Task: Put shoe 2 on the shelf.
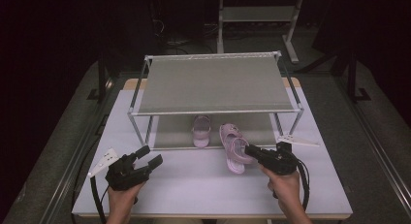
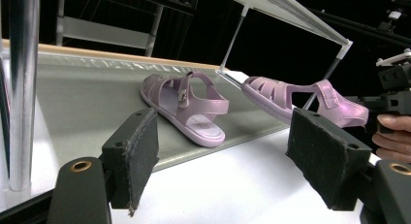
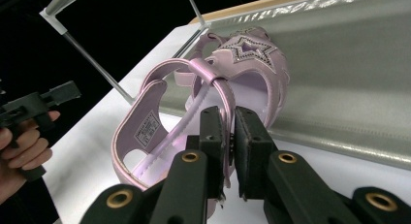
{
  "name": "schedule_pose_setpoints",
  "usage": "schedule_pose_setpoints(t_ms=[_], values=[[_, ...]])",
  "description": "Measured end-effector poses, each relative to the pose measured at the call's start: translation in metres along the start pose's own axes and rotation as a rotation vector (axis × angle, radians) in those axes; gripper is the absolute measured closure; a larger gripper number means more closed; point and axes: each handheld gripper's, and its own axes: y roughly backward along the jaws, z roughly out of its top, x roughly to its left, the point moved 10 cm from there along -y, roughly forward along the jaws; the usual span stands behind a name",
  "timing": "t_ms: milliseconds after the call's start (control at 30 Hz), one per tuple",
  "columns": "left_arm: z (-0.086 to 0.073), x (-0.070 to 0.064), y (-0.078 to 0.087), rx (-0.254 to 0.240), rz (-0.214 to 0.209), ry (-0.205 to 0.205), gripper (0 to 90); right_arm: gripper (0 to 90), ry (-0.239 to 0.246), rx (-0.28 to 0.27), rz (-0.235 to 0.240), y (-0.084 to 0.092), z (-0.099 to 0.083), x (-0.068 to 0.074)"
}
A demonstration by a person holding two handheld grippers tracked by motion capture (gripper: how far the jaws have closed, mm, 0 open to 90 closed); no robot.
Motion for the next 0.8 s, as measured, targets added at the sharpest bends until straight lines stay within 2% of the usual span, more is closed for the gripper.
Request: schedule_pose_setpoints(t_ms=[367,800], values=[[-0.003,0.001,-0.002,0.011,-0.008,0.008,26.6,82.3,-0.004,-0.014,-0.015,-0.011,0.004,-0.003],[-0.003,0.000,-0.002,0.015,-0.006,-0.003,26.6,82.3,0.005,-0.027,-0.041,-0.030,0.013,-0.009]])
